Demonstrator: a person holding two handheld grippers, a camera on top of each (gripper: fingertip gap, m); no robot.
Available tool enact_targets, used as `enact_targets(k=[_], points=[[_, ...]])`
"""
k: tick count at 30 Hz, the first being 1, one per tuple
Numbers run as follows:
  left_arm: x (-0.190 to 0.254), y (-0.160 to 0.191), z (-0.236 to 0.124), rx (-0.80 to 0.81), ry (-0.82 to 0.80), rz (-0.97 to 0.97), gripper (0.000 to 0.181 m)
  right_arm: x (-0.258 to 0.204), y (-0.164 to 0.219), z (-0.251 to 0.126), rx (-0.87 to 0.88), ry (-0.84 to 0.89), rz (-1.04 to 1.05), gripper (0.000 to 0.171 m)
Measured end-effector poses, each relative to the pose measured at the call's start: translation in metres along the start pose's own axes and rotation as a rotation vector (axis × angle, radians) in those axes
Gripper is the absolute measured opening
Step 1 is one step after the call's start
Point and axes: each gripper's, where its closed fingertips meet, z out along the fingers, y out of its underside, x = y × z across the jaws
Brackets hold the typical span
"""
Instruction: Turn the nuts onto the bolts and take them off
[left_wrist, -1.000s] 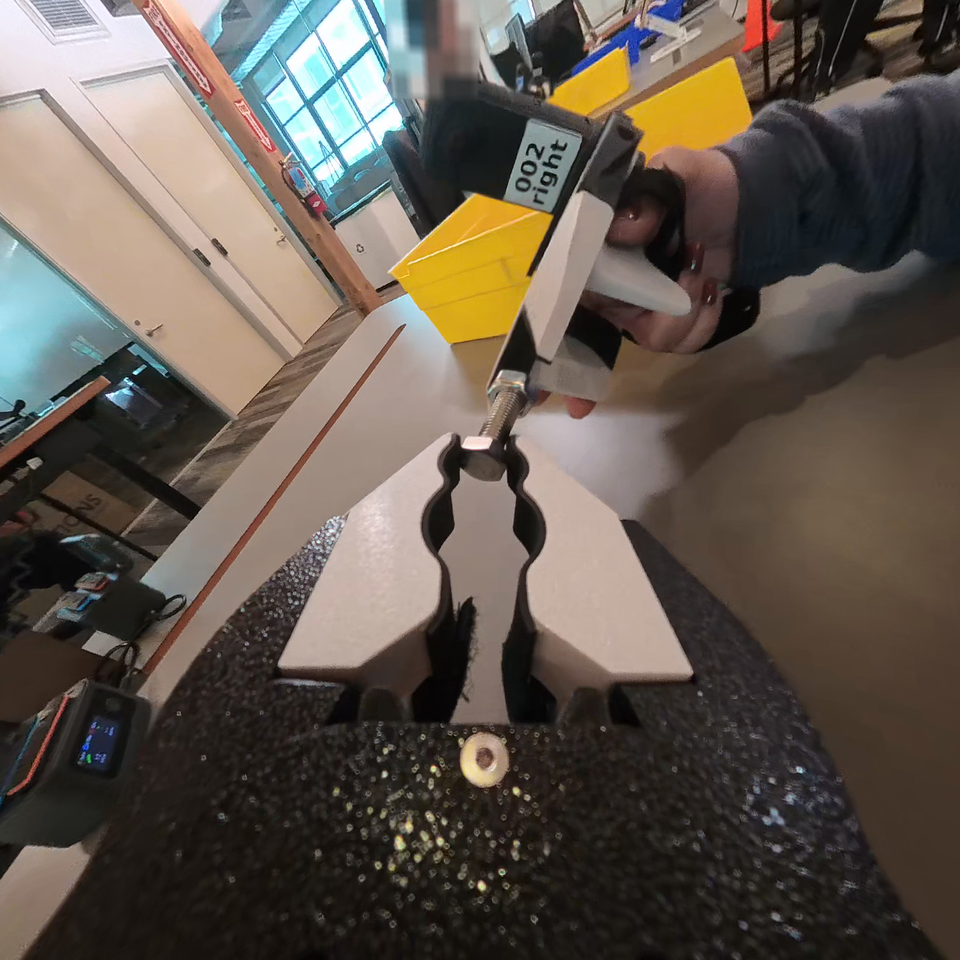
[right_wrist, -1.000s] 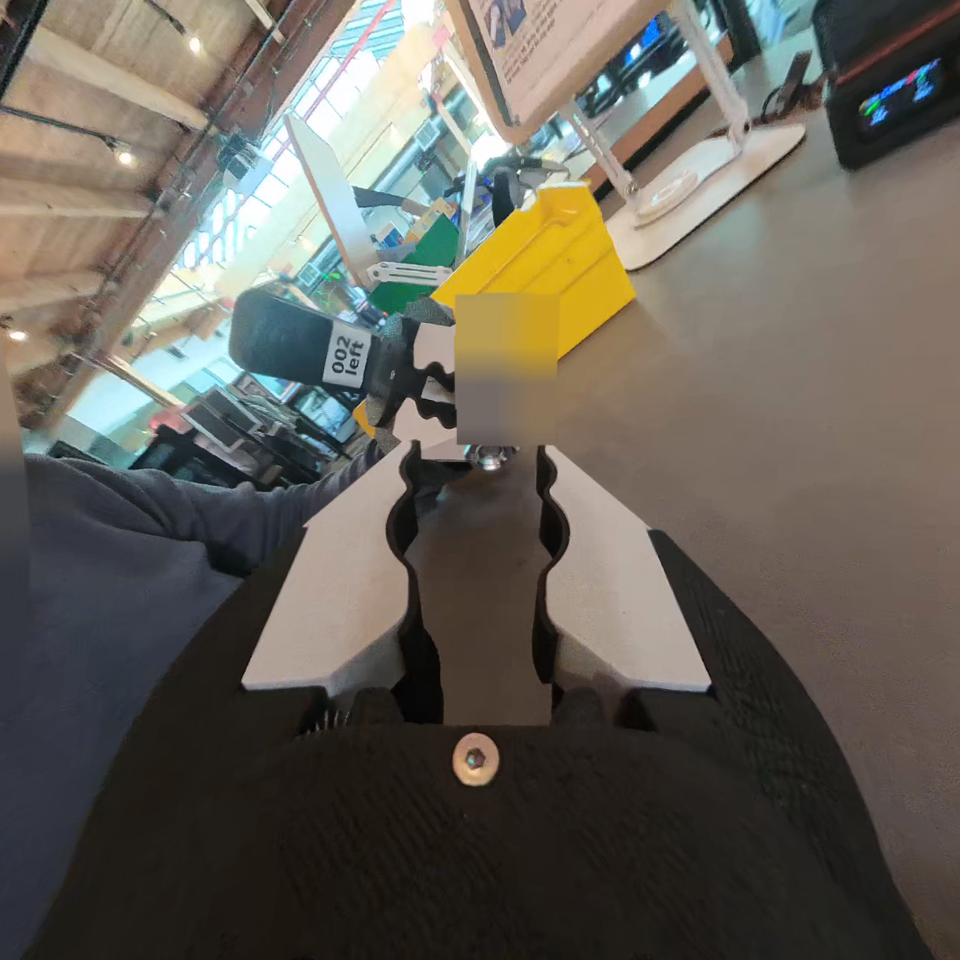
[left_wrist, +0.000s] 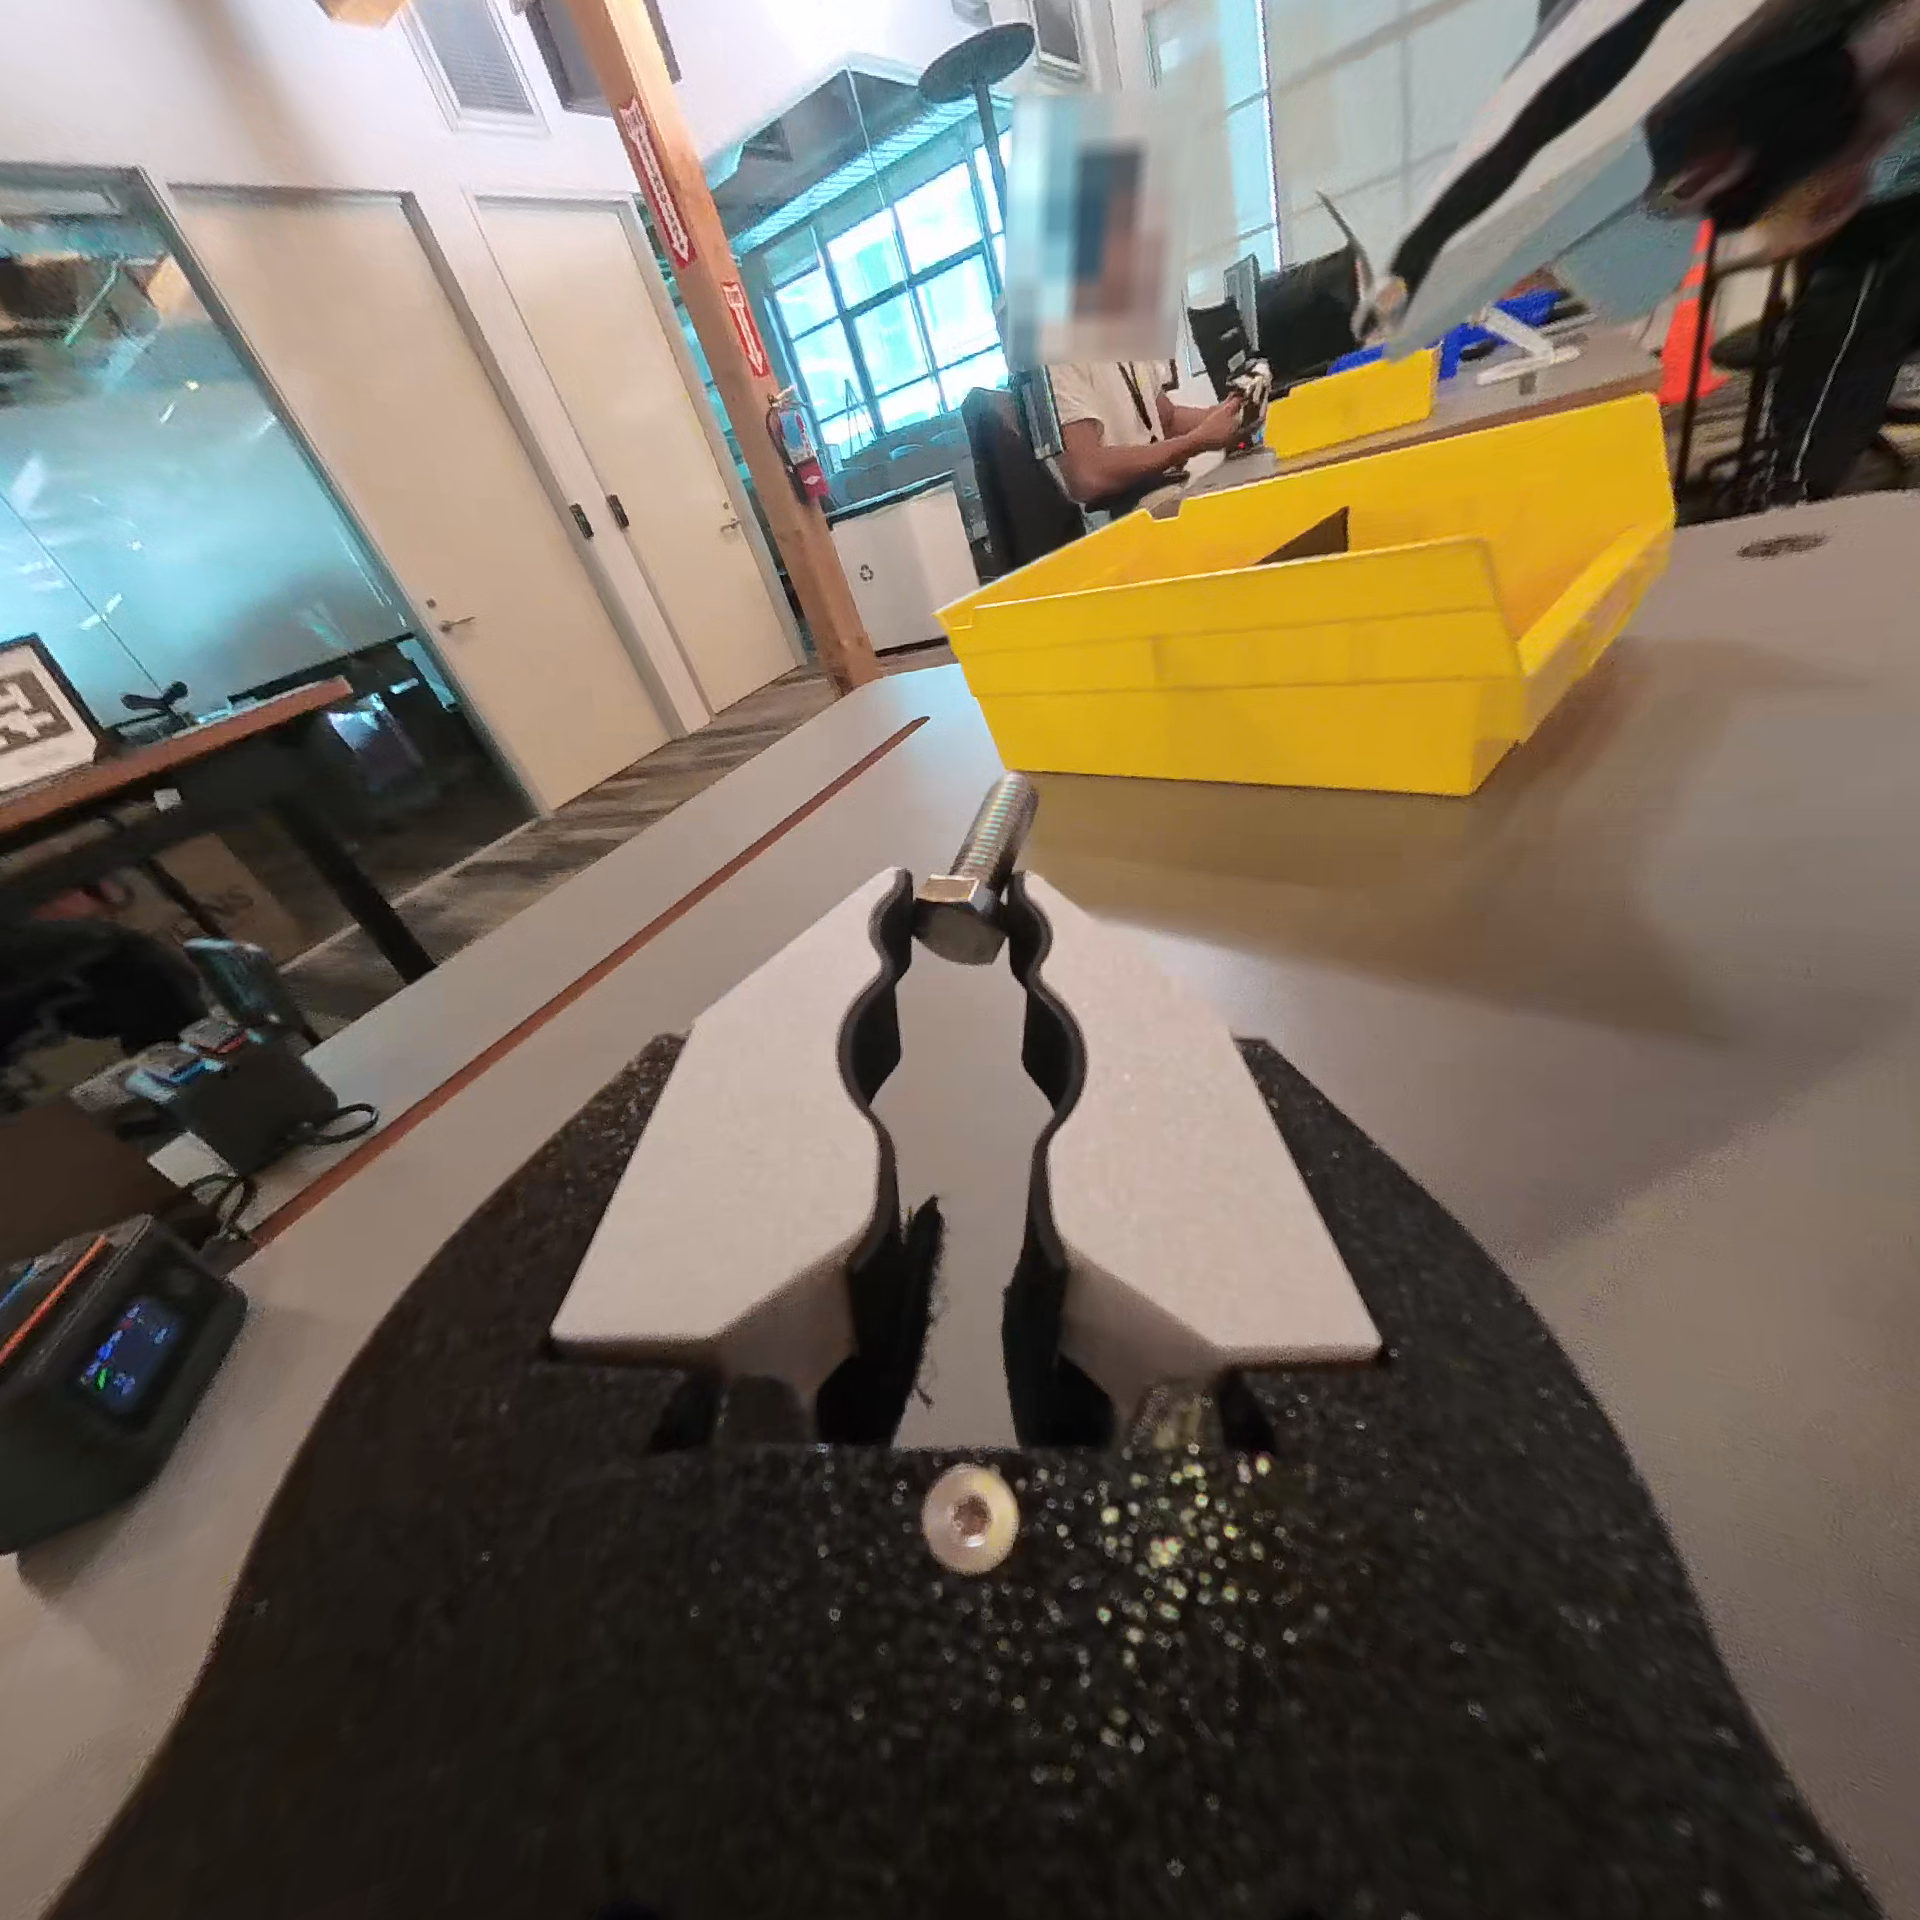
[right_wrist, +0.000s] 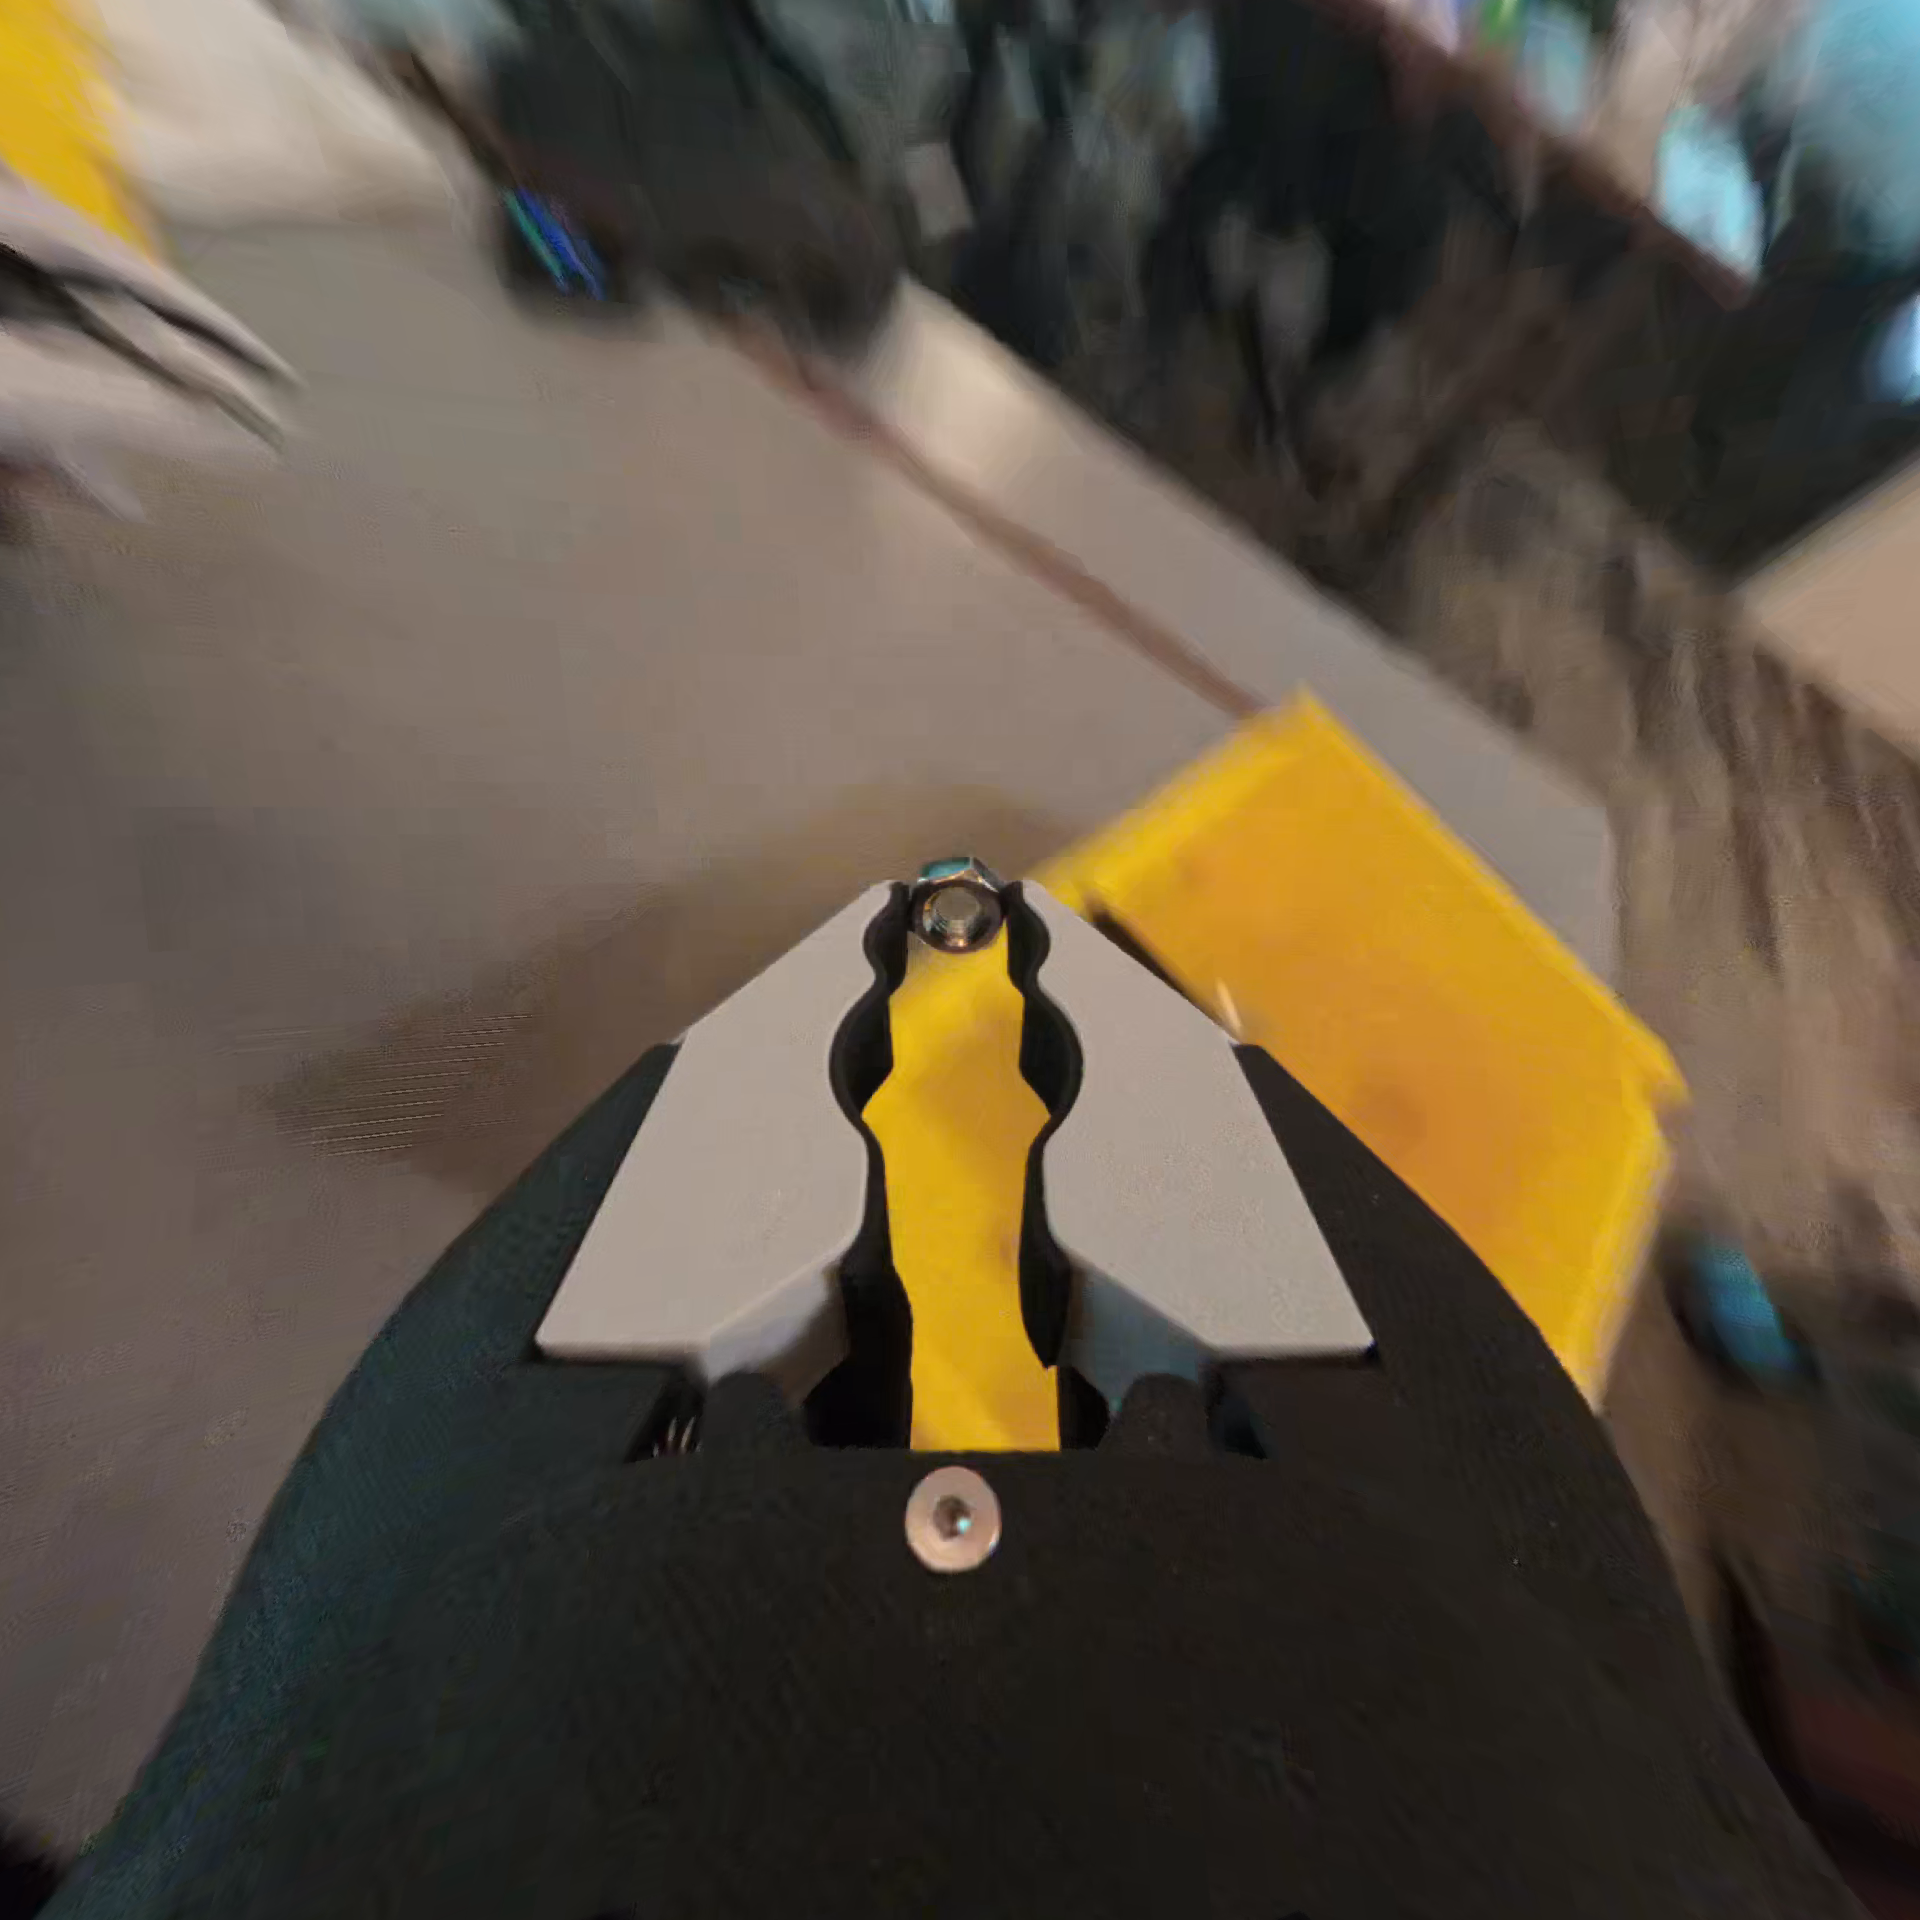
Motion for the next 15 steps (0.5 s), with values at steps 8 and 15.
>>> enact_targets(k=[8, 15], points=[[0.027, 0.015, 0.012, -0.069, 0.088, 0.101, 0.016, 0.061, 0.168, 0.001, -0.819, -0.130, 0.090, 0.018], [0.033, 0.017, 0.011, -0.077, 0.131, 0.085, 0.016, 0.045, 0.187, 0.026, -0.881, -0.284, 0.058, 0.018]])
